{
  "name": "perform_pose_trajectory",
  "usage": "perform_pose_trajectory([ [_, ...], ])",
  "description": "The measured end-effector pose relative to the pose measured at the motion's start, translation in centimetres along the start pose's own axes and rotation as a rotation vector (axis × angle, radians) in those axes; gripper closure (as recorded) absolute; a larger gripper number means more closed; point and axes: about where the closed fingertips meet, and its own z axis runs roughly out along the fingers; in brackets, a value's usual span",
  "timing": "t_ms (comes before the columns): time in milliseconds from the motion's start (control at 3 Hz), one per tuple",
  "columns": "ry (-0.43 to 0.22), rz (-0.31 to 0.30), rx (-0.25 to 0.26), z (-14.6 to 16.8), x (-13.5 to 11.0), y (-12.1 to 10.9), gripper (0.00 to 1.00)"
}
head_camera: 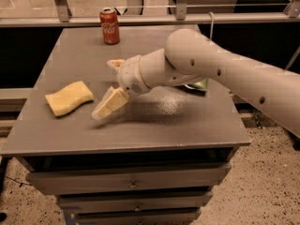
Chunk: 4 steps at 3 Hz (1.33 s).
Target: Move sponge near coke can
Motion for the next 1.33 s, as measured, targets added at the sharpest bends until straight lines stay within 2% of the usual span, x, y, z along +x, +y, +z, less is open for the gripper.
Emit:
perform_pose_trajectory([
  [333,-0.037,0.031,-0.022,2.9,-0.3,-0.4,0.00],
  [667,-0.062,0.055,-0.031,4.7,-0.6,-0.5,0.18],
  [1333,-0.076,0.074,0.000,4.9,-0.7,-1.1,0.65],
])
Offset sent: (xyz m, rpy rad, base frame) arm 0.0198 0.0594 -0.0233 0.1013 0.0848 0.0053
